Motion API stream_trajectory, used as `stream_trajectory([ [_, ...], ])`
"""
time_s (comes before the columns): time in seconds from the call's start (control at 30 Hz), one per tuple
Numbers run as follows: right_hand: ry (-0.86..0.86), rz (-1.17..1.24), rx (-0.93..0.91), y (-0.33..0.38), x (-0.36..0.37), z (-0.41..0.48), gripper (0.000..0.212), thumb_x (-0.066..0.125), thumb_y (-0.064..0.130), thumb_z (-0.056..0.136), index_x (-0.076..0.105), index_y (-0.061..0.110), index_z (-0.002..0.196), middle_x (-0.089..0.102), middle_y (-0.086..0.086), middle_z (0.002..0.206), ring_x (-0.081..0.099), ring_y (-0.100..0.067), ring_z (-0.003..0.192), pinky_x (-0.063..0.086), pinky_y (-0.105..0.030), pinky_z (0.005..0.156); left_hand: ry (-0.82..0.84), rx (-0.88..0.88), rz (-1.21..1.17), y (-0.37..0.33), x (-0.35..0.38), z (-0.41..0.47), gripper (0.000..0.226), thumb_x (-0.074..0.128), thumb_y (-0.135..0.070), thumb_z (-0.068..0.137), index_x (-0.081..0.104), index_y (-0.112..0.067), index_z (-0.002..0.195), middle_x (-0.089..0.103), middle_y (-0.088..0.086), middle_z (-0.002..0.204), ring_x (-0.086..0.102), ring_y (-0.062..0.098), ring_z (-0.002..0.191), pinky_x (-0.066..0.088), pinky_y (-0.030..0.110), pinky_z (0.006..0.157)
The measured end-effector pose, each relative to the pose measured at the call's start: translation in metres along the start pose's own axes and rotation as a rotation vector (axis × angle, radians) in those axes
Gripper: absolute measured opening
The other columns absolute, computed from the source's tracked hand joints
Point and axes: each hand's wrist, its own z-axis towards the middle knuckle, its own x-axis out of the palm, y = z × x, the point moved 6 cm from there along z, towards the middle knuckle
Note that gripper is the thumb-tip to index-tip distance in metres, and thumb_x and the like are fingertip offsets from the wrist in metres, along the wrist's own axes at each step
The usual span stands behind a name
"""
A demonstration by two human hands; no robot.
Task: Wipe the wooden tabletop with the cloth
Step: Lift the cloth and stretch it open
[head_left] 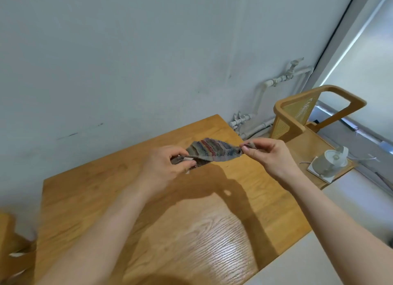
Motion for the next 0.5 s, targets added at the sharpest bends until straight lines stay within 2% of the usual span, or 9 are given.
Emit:
stream_trajectory([
  [0.07, 0.038, -0.105, 0.056, -0.036, 0.006, -0.022, 0.005, 0.075, 0.011, 0.082, 0.076, 0.007, 0.084, 0.072, 0.001, 0.081, 0.063, 0.000, 0.077, 0.049, -0.014, 0.069, 0.154, 0.016, 0.176, 0.028, 0.025, -0.022, 0.011, 0.076, -0.037, 0.077, 0.070, -0.029, 0.080, 0.063, -0.012, 0.075, 0.057, 0.008, 0.069, 0.043, 0.029, 0.062],
  [0.17, 0.227, -0.399, 0.187, -0.112, 0.025, -0.063, 0.007, 0.078, 0.021, 0.080, 0.074, 0.016, 0.082, 0.070, 0.009, 0.081, 0.063, -0.006, 0.081, 0.050, -0.024, 0.070, 0.489, -0.086, 0.408, 0.083, 0.075, -0.075, 0.023, 0.069, -0.043, 0.082, 0.068, -0.025, 0.095, 0.060, -0.010, 0.089, 0.056, 0.008, 0.079, 0.049, 0.030, 0.071],
  [0.27, 0.455, -0.582, 0.330, -0.166, 0.041, -0.111, 0.008, 0.071, 0.021, 0.085, 0.066, 0.025, 0.081, 0.066, 0.015, 0.080, 0.061, -0.010, 0.082, 0.049, -0.028, 0.074, 0.735, -0.219, 0.432, 0.118, 0.115, -0.127, 0.022, 0.065, -0.038, 0.087, 0.066, -0.022, 0.103, 0.056, -0.006, 0.095, 0.055, 0.011, 0.085, 0.048, 0.030, 0.077],
  [0.33, 0.581, -0.682, 0.337, -0.177, 0.047, -0.135, 0.011, 0.065, 0.023, 0.089, 0.060, 0.029, 0.080, 0.064, 0.012, 0.082, 0.058, -0.013, 0.082, 0.047, -0.028, 0.074, 0.829, -0.216, 0.467, 0.128, 0.130, -0.149, 0.015, 0.059, -0.025, 0.092, 0.067, -0.021, 0.104, 0.053, -0.005, 0.096, 0.053, 0.015, 0.088, 0.046, 0.031, 0.079],
  [0.4, 0.711, -0.802, 0.290, -0.179, 0.050, -0.148, 0.008, 0.060, 0.025, 0.089, 0.059, 0.031, 0.085, 0.062, 0.008, 0.086, 0.055, -0.012, 0.082, 0.045, -0.028, 0.075, 0.874, -0.221, 0.440, 0.131, 0.138, -0.167, 0.026, 0.053, -0.008, 0.092, 0.070, -0.023, 0.105, 0.057, -0.005, 0.100, 0.054, 0.016, 0.094, 0.046, 0.031, 0.086],
  [0.5, 0.857, -0.856, 0.293, -0.174, 0.050, -0.150, 0.005, 0.063, 0.024, 0.085, 0.063, 0.028, 0.085, 0.062, 0.009, 0.082, 0.056, -0.012, 0.080, 0.044, -0.027, 0.073, 0.899, -0.377, 0.308, 0.134, 0.138, -0.183, 0.032, 0.056, -0.004, 0.090, 0.071, -0.025, 0.110, 0.065, -0.011, 0.110, 0.059, 0.005, 0.099, 0.048, 0.022, 0.092],
])
